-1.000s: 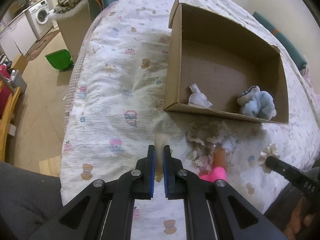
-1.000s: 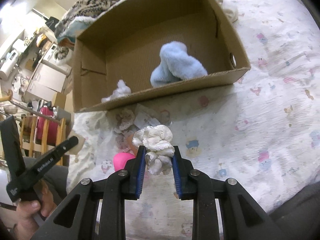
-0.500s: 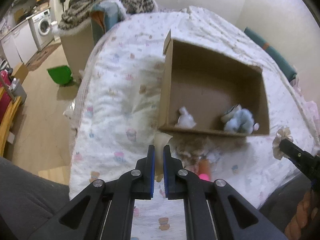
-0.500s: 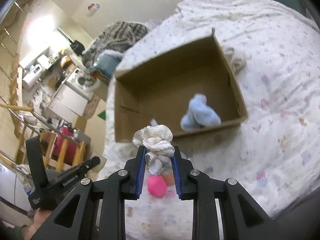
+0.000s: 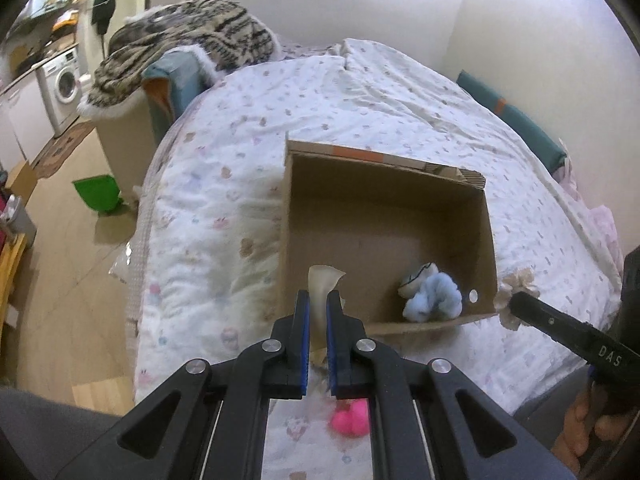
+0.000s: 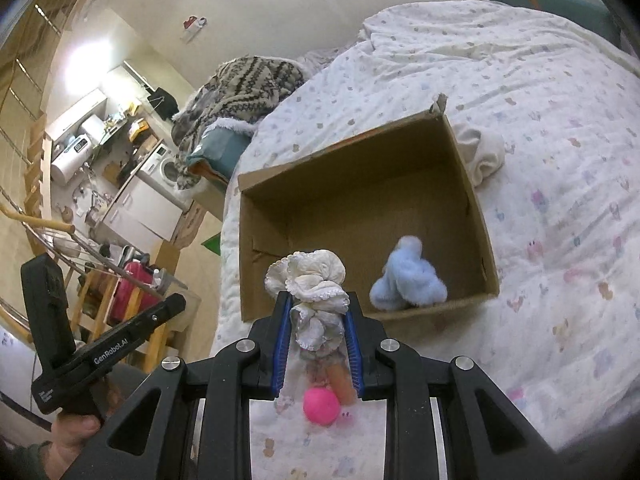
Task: Organize soft objects
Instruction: 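Carry the lace scrunchie into the box with the right tool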
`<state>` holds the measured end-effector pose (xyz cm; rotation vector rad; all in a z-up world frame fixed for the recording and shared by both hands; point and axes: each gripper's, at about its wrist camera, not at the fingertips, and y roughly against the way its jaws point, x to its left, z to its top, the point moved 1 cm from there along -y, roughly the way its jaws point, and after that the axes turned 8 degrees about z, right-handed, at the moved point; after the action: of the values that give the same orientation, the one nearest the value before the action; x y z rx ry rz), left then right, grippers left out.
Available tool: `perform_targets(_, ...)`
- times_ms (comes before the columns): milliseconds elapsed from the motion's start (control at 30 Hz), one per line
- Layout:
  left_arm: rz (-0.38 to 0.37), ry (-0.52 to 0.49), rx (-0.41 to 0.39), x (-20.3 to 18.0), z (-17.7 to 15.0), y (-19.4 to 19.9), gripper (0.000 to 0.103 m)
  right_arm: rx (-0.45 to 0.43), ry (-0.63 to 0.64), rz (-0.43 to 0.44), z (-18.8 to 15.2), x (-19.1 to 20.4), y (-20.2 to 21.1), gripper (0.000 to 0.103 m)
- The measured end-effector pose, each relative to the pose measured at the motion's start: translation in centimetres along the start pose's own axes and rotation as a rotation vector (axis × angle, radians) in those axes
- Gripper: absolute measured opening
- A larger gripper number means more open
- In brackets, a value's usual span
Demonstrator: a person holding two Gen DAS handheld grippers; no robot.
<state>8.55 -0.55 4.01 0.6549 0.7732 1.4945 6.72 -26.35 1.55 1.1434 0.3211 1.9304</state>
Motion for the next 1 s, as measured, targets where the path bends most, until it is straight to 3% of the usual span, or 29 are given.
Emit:
perform_targets(467,0.038,-0.104,-0.035,-3.5,3.7,-4.1,0.007,0.027,-0.007,-0.040,3.1,-1.8,-4.1,0.027)
perform_targets(1000,0.051,-0.096,0.023,-2.8,1.8,-10.2,0.008,0.164,-0.037,-0.151,0.3,-4.8,-8.8,0.027)
